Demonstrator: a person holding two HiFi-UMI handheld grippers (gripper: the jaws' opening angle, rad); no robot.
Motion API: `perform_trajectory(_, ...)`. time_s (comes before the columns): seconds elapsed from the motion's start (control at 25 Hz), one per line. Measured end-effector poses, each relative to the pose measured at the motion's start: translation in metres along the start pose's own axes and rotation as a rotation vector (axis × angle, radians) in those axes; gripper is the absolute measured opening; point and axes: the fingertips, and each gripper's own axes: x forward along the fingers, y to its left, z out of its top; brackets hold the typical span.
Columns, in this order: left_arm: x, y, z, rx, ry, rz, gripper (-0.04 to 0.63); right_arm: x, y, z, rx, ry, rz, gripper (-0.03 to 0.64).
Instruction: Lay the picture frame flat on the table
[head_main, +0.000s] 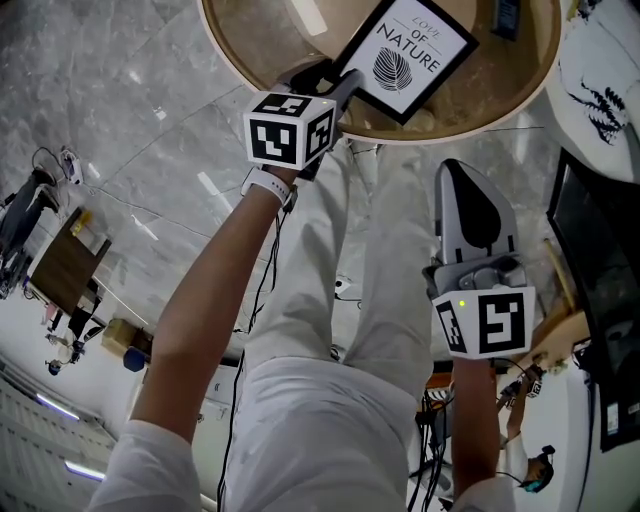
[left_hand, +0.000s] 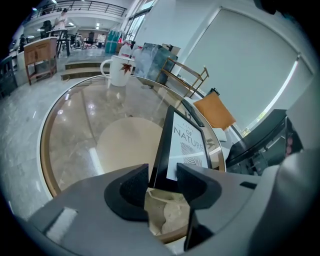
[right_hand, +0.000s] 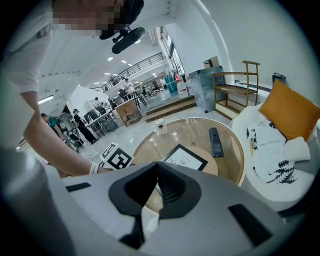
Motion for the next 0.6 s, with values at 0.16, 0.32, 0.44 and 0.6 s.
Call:
perform_trajectory(0.16, 0.0021, -0.0008, -0.0016, 0.000, 0.007, 0.005, 0.176, -0.0014, -0.0026, 0.0053, 0.010, -0.015, -0.017, 0.005)
perform_trajectory(0.32, 0.0046, -0.0004, -0.0042, 0.036, 0.030, 0.030, 0.166, -0.0032, 0.0001, 0.0090, -0.043, -0.015, -0.014, 0.005)
perform_trajectory(0.44, 0.0040, -0.0003, -0.0026, 0.048, 0.034, 0.041, 0.163, -0.0048, -0.0003, 0.0085, -0.033, -0.017, -0.015, 0.005)
perform_trajectory(0.6, -0.0028, -0.0027, 0.0011, 0.053, 0.031, 0.046, 0.156, -0.0087, 0.0009, 0.0093, -0.028, -0.018, -0.021, 0.005)
